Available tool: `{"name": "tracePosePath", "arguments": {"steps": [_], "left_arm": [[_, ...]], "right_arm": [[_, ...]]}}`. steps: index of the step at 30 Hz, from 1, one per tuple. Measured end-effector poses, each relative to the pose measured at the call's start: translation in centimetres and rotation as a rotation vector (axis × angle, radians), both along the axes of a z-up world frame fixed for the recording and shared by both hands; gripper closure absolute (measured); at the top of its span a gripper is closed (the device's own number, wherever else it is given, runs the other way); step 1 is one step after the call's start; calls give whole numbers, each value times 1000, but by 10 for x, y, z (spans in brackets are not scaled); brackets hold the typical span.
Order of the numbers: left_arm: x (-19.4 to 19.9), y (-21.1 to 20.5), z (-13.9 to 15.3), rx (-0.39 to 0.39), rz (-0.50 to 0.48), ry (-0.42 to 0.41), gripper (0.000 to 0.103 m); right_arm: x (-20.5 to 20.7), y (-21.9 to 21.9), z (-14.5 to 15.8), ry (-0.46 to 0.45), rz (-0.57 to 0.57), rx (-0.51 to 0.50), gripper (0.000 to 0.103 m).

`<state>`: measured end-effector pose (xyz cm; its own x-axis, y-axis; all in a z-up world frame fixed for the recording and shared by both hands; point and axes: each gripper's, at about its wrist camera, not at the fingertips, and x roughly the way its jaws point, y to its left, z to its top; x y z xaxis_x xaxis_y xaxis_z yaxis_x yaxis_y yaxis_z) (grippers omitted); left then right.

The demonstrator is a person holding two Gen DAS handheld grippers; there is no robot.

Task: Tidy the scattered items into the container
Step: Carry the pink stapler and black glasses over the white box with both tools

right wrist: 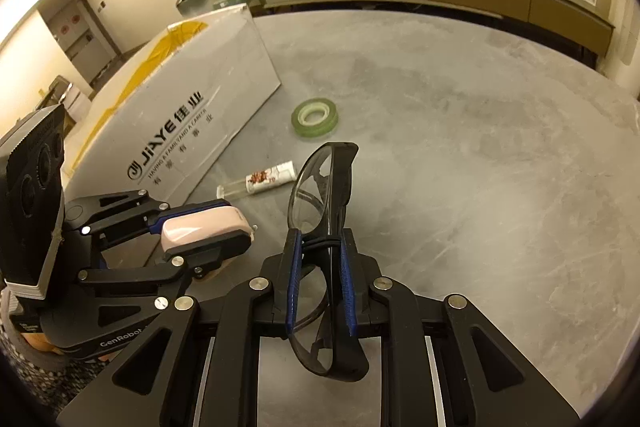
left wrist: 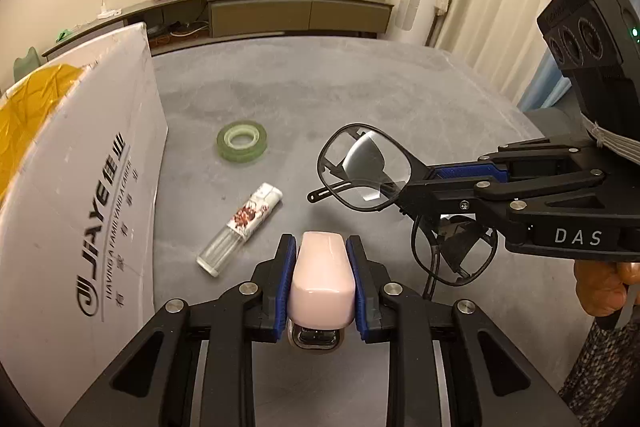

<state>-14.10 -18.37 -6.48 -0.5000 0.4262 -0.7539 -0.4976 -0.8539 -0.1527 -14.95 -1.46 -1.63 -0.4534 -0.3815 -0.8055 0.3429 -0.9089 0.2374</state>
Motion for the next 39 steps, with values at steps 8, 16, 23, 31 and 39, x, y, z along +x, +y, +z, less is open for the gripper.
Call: {"name": "tracePosePath", "arguments": {"steps": [8,16,23,31,39], "left_arm": [[3,-4,23,42,-8,42,76],[5,-12,45,86,-6,83,76],[6,-28,64,121,20,121,76],[14,-52,87,156,53,163,76],[16,-83,104,191,105,199,76]], "right_arm": [[4,2,18,51,-28,-1,84],[12,-8,37,115,-38,1,84],[17,-17,49,150,-49,-10,84],[30,-34,77,235,-45,-17,84],[48,-54,88,269,-50,-28,84]]}}
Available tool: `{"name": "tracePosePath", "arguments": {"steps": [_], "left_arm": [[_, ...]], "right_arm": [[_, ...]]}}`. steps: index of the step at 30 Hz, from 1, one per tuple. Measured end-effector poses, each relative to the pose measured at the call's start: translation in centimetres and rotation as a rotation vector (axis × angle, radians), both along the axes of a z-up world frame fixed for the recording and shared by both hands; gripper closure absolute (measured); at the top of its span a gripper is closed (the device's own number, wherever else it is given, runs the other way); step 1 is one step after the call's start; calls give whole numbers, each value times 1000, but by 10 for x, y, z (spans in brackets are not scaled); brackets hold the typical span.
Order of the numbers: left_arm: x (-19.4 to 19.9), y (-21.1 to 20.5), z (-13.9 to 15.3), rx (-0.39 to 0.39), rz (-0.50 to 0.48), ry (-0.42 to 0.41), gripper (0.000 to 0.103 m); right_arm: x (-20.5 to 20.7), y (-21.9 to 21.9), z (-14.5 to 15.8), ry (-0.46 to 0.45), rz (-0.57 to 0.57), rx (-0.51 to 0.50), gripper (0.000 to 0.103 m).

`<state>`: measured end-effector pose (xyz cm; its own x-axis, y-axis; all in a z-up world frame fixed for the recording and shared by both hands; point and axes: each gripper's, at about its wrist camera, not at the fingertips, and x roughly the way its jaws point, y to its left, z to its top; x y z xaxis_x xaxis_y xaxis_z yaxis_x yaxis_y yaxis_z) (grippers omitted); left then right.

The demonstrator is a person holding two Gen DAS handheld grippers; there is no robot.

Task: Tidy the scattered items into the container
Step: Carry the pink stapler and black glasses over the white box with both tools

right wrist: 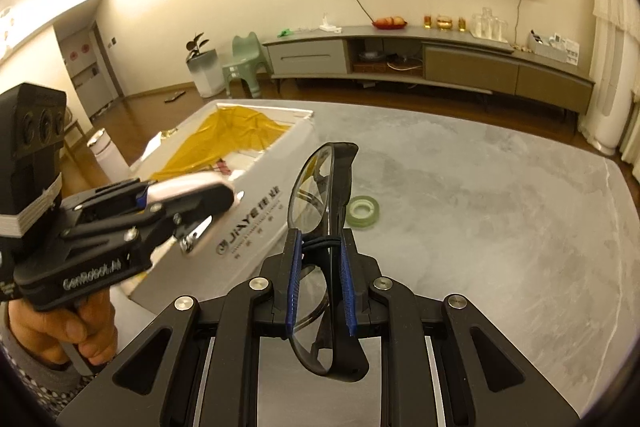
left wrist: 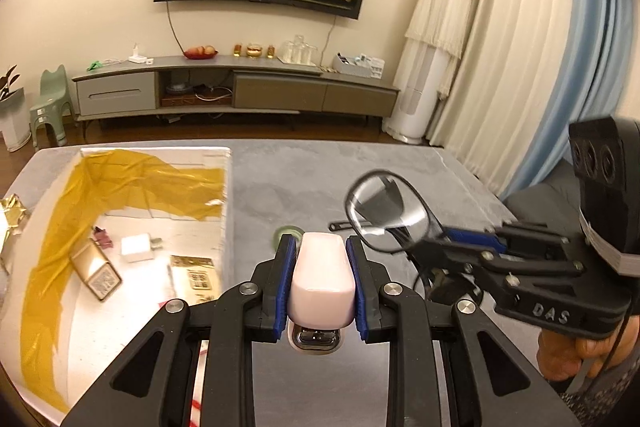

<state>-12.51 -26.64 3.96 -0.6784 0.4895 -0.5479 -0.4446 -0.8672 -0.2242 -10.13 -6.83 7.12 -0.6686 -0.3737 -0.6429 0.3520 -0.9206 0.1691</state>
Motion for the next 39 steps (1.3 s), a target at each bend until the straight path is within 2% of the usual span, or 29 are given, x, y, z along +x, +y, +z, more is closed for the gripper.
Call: {"name": "tracePosePath", "arguments": {"steps": [13,39], "left_arm": [[-2,-41,16,57,57,31,76],[5,-110,39,163,132,72,76]], "right_arm": [[9,-40,29,49,24,-24,84],[25,-117,68,118,91,40,84]]}}
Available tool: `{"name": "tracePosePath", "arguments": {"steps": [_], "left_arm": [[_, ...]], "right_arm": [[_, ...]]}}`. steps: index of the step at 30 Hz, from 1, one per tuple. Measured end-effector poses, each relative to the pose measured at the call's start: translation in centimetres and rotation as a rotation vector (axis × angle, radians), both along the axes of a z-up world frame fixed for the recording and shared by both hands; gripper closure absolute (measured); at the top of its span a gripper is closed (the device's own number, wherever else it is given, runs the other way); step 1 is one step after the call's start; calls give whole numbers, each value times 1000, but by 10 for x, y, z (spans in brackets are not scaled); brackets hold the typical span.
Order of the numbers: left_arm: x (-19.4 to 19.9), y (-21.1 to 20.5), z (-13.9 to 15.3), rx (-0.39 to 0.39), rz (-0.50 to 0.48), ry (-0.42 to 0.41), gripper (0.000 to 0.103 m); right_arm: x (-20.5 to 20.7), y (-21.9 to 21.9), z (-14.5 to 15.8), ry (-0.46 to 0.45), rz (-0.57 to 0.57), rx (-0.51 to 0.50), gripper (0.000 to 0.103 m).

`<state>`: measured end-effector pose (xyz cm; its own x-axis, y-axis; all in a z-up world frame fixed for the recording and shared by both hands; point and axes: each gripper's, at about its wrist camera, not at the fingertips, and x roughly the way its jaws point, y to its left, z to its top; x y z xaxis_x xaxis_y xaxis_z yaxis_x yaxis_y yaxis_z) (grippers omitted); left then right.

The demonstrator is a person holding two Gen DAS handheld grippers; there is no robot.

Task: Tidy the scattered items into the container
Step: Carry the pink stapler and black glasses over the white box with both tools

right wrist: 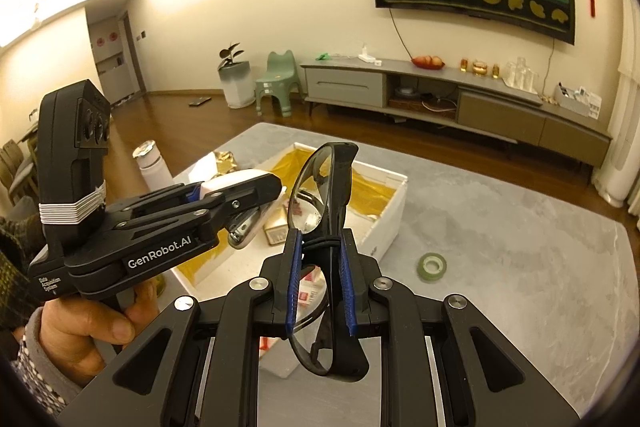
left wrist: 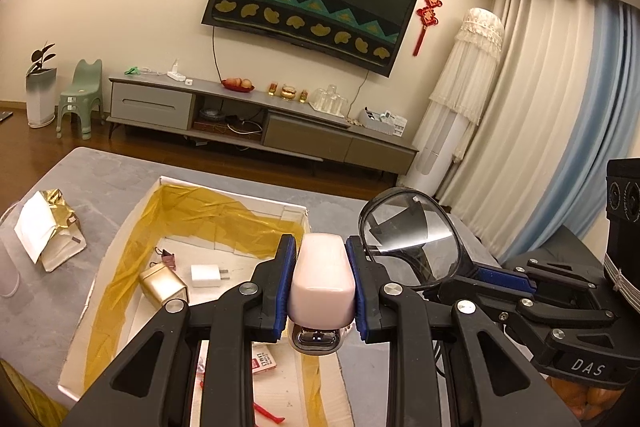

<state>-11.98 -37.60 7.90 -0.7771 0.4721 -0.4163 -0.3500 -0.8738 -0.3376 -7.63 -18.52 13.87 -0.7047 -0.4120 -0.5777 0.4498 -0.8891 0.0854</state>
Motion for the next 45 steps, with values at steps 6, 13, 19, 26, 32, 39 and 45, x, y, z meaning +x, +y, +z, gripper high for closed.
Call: {"name": "tracePosePath", "arguments": {"steps": [6,13,19,26,32,39,45], "left_arm": [[2,-15,3,20,17,2,76],[4,-38,6,56,54,5,76],[3,-60,3,79,89,-6,76],[0,-76,0,84,102,-21,76],[-7,-84,-8,69,94,-57,76],[-12,-74,-14,-3,80,-85,76],[-20,-67,-23,-77,91,-116,76]], "right_arm": [[3,-15,4,7,11,10,84],[3,-34,7,16,21,20,84],[0,-46,6,15,27,18,84],[-11,-59,2,8,46,23,84],[-24,-64,-1,-2,58,20,84],[-43,-71,-9,-29,75,14,84],[-59,-77,-20,-79,86,-17,84]]}}
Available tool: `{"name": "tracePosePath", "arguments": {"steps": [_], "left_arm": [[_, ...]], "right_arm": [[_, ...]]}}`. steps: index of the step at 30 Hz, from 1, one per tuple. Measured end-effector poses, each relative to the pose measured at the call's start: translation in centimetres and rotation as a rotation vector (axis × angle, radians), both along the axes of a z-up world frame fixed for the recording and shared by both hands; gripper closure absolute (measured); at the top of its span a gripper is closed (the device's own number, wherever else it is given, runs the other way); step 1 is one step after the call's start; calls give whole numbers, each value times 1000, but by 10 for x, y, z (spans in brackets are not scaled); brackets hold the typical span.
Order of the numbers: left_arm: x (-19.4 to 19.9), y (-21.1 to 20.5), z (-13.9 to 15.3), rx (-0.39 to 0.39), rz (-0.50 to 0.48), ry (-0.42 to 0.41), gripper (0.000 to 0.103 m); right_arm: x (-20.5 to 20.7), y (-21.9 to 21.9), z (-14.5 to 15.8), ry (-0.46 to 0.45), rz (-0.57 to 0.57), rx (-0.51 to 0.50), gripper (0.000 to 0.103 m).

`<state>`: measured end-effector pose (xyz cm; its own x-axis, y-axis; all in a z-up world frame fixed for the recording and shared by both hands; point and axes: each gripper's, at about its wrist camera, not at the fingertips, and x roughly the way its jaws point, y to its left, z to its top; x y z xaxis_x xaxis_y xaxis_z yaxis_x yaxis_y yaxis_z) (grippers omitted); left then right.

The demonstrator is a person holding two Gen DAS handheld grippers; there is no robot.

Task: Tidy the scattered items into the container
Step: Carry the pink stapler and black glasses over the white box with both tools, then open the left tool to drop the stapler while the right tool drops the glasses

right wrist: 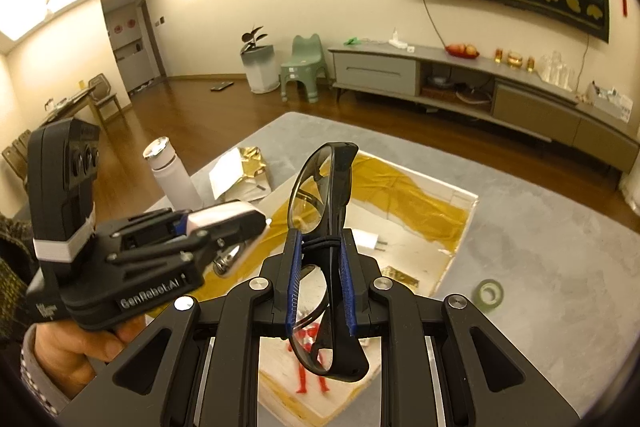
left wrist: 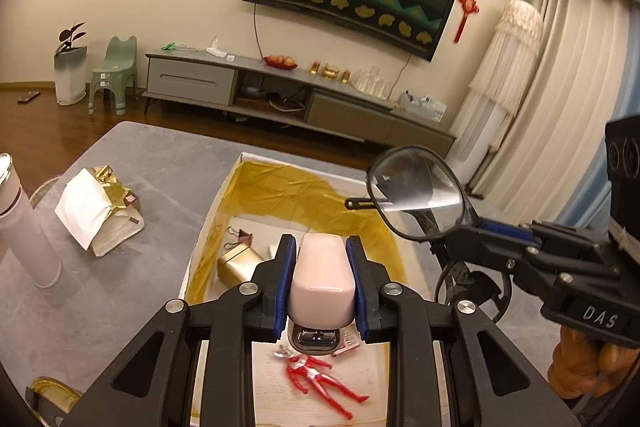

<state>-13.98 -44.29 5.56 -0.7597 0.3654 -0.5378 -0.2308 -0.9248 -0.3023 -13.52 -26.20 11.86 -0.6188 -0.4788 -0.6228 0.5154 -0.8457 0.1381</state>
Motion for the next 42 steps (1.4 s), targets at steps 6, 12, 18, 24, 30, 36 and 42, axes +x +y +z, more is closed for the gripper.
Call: {"name": "tracePosePath", "arguments": {"steps": [6,12,18,24,30,36,42], "left_arm": [[-6,3,-10,-68,4,-32,76],[-10,4,-18,-109,0,-60,76],[-14,7,-23,-132,-5,-78,76],[-19,8,-28,-153,-10,-97,76],[-23,8,-33,-174,-12,-109,76],[-28,7,-38,-184,-15,-125,76],[-34,7,-44,-200,-16,-145,76]], "right_arm": [[-16,-6,-9,-45,-1,-18,84],[-29,-8,-18,-99,-16,-45,84],[-41,-11,-26,-140,-31,-59,84],[-47,-18,-33,-167,-33,-27,84],[-50,-28,-39,-177,-26,12,84],[-54,-37,-47,-203,-27,35,84],[-65,-45,-55,-243,-37,71,84]]}}
